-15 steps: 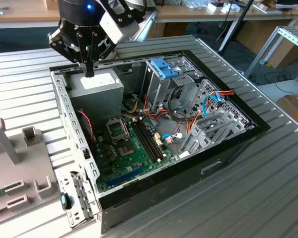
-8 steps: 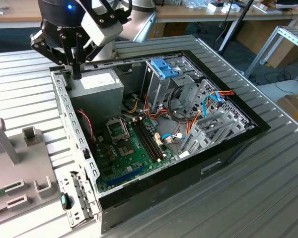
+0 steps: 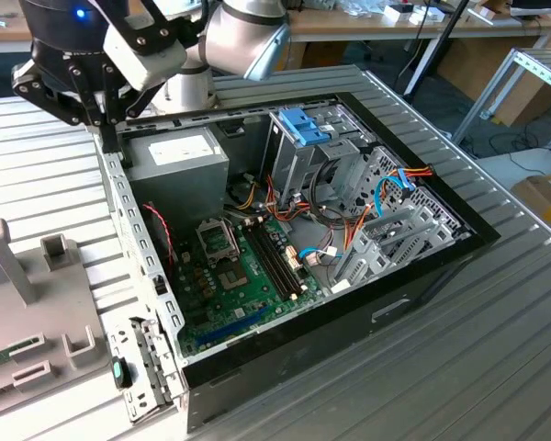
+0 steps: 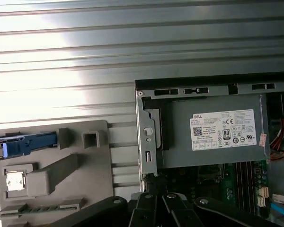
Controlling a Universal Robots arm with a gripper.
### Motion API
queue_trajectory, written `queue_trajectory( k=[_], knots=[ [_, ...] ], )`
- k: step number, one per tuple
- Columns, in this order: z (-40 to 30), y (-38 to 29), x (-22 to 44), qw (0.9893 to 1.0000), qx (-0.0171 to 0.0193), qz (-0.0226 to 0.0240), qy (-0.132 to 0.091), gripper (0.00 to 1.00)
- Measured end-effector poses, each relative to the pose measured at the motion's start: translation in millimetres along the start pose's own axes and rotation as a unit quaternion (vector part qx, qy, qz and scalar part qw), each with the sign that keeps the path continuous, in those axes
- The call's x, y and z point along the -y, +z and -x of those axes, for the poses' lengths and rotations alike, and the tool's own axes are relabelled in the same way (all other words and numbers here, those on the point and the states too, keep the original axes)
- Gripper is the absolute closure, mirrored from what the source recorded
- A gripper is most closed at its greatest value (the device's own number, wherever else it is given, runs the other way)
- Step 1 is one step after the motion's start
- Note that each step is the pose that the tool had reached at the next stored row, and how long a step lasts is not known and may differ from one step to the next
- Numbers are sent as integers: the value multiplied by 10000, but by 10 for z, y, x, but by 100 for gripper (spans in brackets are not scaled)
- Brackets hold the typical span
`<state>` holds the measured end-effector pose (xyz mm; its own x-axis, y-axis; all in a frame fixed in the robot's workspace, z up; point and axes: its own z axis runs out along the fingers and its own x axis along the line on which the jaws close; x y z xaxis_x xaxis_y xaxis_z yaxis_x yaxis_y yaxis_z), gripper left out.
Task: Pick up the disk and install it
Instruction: 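Reach for the disk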
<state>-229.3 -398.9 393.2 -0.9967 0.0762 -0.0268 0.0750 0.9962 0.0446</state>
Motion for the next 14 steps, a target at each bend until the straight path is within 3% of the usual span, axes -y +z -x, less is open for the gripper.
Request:
queue_trajectory(
  k=[3, 8, 12, 14],
  knots=[
    [-138, -4, 10, 10000, 0, 0, 1, 89],
    [-252, -7, 19, 10000, 0, 0, 0, 89],
    [-468, -13, 36, 10000, 0, 0, 0, 89],
    [-528, -15, 40, 10000, 0, 0, 0, 89]
  ],
)
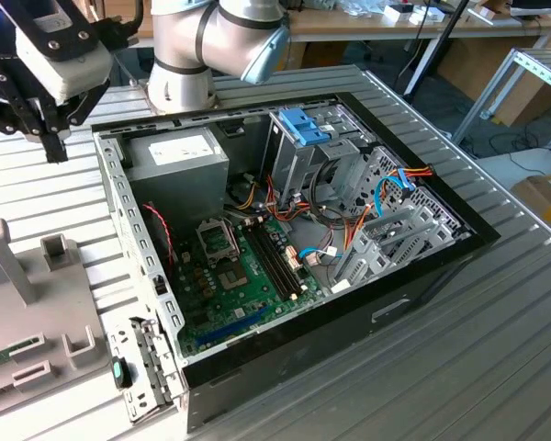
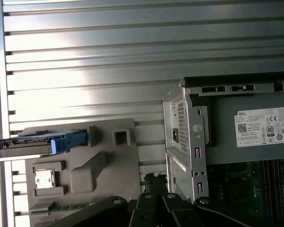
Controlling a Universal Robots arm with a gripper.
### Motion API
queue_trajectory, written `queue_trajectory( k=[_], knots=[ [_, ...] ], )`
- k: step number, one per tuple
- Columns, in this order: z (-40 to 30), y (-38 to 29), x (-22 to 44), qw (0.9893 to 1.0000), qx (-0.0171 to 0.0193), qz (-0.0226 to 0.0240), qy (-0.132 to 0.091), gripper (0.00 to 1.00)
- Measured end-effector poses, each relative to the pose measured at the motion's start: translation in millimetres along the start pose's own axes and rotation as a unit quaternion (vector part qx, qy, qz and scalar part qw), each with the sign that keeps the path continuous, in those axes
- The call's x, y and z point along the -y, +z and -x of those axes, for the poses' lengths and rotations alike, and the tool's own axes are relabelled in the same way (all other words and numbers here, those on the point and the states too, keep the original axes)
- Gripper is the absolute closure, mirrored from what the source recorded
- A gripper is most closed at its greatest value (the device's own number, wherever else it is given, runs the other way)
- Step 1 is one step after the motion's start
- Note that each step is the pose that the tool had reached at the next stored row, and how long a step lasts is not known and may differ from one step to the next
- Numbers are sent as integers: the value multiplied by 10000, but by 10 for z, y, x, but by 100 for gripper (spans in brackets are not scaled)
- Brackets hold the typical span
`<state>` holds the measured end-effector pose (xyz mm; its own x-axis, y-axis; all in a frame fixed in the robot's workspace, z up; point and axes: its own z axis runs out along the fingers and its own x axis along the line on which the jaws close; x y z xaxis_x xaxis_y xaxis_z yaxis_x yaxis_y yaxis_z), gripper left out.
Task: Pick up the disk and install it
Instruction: 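Reach for the disk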
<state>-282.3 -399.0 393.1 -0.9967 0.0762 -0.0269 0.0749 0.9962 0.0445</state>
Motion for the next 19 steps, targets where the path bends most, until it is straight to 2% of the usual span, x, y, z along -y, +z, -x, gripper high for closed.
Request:
queue_trajectory(
  k=[3, 5, 10, 14, 19],
  knots=[
    [-86, -2, 6, 10000, 0, 0, 0, 89],
    [-175, -5, 13, 10000, 0, 0, 0, 89],
    [-261, -7, 20, 10000, 0, 0, 0, 89],
    [-468, -10, 35, 10000, 0, 0, 0, 89],
    [-557, -10, 42, 10000, 1, 0, 1, 89]
  ],
)
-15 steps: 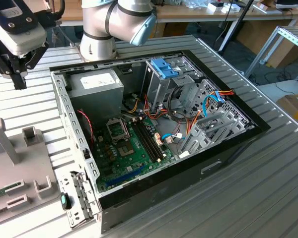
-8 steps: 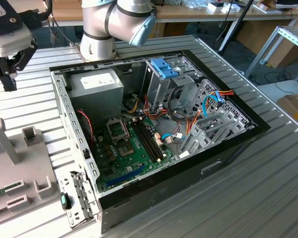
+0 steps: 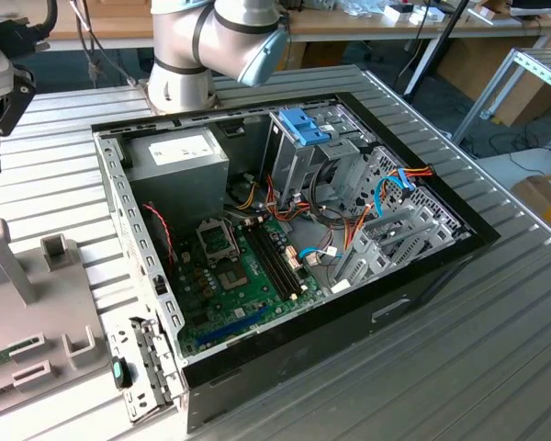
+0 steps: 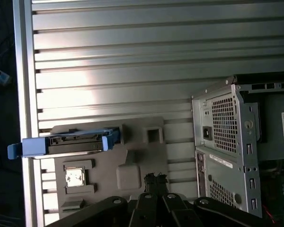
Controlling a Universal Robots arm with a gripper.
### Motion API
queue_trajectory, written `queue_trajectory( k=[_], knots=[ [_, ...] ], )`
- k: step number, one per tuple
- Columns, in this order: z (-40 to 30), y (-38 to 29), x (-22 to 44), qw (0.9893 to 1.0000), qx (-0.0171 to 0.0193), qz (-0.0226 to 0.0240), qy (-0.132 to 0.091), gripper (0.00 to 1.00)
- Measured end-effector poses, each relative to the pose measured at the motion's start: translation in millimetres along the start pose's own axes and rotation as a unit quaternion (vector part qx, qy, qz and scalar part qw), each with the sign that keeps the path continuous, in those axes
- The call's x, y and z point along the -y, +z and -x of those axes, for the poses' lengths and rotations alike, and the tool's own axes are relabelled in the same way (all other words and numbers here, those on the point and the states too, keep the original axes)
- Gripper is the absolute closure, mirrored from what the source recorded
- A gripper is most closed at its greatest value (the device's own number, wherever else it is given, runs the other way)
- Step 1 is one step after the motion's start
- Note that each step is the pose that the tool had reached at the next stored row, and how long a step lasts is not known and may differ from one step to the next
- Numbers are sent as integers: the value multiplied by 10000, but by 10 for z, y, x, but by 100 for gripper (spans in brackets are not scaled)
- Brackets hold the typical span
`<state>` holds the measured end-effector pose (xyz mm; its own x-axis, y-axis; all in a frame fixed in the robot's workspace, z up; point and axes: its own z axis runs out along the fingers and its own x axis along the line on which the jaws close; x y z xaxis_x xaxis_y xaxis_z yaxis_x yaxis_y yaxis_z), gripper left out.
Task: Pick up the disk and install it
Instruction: 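Reach for the disk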
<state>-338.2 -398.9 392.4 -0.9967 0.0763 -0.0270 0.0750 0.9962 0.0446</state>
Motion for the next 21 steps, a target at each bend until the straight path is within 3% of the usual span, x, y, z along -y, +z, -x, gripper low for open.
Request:
queue_trajectory(
  k=[5, 8, 9, 11, 16, 21],
  knots=[
    [-5, 0, 0, 10000, -9, 0, 0, 89],
    [-5, 3, 0, 9998, -181, -14, 8, 89],
    [-4, 2, 1, 9998, -198, -15, 8, 89],
    [-4, 2, 0, 9998, -206, -16, 9, 89],
    [-11, 6, -92, 9998, -207, -16, 9, 89],
    [-26, 14, -284, 9998, -207, -16, 8, 89]
  ],
)
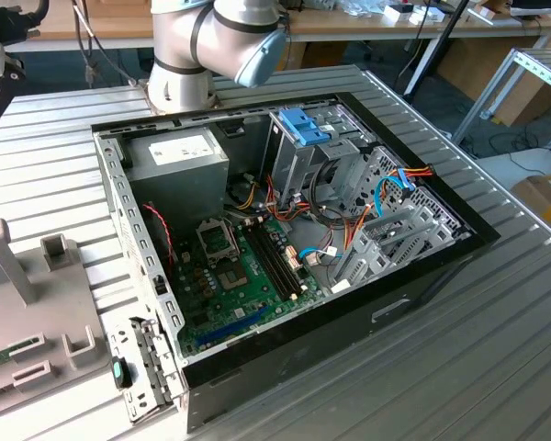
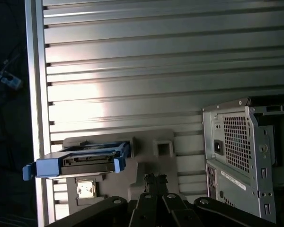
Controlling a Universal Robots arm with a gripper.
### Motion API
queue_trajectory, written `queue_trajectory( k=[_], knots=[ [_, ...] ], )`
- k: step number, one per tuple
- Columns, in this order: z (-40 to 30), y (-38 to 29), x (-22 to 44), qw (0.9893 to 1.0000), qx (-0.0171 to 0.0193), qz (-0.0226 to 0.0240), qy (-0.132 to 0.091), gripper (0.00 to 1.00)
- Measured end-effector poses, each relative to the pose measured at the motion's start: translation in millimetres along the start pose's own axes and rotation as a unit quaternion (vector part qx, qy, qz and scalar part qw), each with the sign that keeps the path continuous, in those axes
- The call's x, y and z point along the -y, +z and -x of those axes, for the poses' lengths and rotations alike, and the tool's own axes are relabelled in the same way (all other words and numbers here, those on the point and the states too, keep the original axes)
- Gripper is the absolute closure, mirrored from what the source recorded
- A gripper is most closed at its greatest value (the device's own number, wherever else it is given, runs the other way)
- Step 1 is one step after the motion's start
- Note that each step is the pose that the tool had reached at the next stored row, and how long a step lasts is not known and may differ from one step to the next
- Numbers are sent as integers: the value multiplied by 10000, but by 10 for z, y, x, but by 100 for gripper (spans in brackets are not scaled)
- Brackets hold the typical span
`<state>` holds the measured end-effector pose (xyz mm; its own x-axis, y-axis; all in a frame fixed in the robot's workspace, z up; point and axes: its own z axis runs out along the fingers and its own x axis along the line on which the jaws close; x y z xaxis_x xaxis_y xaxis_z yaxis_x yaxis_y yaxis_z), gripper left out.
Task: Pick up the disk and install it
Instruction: 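Reach for the disk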
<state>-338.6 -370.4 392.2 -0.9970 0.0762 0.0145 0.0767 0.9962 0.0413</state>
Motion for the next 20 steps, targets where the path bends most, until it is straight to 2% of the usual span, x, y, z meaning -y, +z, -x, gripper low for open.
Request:
queue_trajectory(
  k=[1, 13, 18, 20],
  knots=[
    [-1, 1, -16, 10000, 0, 0, 0, 89],
    [-5, 1, -17, 10000, 0, 0, -2, 89],
    [-37, 2, -14, 10000, 0, 0, -1, 89],
    [-86, 2, -10, 10000, 0, 0, -2, 89]
  ],
)
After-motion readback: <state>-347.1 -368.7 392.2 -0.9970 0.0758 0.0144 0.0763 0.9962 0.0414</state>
